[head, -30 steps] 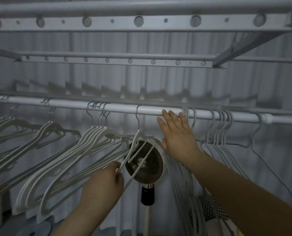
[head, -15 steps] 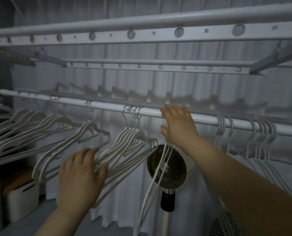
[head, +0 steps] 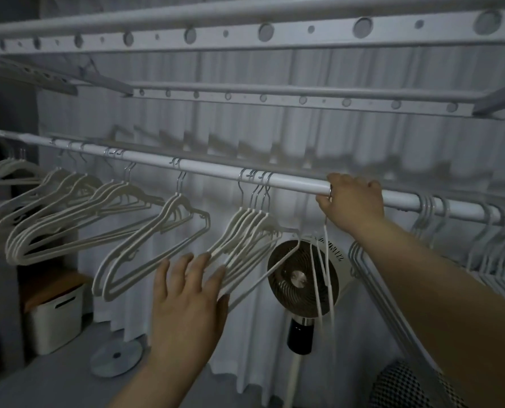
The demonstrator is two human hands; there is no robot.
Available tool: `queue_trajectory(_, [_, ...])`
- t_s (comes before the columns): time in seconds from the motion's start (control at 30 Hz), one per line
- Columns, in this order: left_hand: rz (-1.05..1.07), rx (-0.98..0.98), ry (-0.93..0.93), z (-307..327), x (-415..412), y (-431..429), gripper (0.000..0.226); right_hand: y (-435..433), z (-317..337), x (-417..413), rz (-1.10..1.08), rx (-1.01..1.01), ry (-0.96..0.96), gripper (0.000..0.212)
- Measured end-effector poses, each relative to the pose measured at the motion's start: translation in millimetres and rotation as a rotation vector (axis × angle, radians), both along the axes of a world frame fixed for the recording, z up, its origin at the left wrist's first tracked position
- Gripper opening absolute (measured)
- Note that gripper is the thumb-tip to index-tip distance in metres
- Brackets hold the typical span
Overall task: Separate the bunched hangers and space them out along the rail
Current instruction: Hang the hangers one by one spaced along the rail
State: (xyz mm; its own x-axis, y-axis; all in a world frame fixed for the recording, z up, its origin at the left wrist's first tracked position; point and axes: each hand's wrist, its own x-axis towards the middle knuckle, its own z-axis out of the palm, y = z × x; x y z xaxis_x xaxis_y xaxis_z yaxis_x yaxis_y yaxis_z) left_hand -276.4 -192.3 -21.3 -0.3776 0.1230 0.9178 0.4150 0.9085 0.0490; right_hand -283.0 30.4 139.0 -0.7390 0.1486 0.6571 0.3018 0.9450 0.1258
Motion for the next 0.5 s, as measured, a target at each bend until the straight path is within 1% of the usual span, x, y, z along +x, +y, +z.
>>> queue_trajectory(0.03, [0.007,-0.013,0.006,-1.1,-2.2,0.8,0.03,0.0,-0.2,0.0,-0.001,0.003,-0.004,0.042])
queue_trajectory(0.07, [0.02,-0.02,-0.008,-1.9,-4.1,1.8,0.03,0.0,-0.3,0.2,-0.003,0.007,-0.005,0.042])
queue_trajectory(0.17, [0.026,0.0,-0.045,-4.2,-10.5,3.7,0.043,0.0,-1.3,0.5,0.004,0.011,0.004,0.041])
queue_trajectory(0.3, [0.055,0.036,-0.038,-3.3,-17.3,1.7,0.058,-0.9,-2.1,-0.5,0.016,0.001,0.007,0.042])
queue_trajectory(0.37, [0.064,0.041,-0.053,-2.0,-19.0,0.2,0.056,-1.4,-2.0,-1.0,0.02,-0.001,0.009,0.042])
queue_trajectory(0.5, [0.068,0.013,-0.114,-4.5,-23.7,-3.4,0.039,-3.0,-2.0,-1.4,0.023,0.0,0.014,0.04])
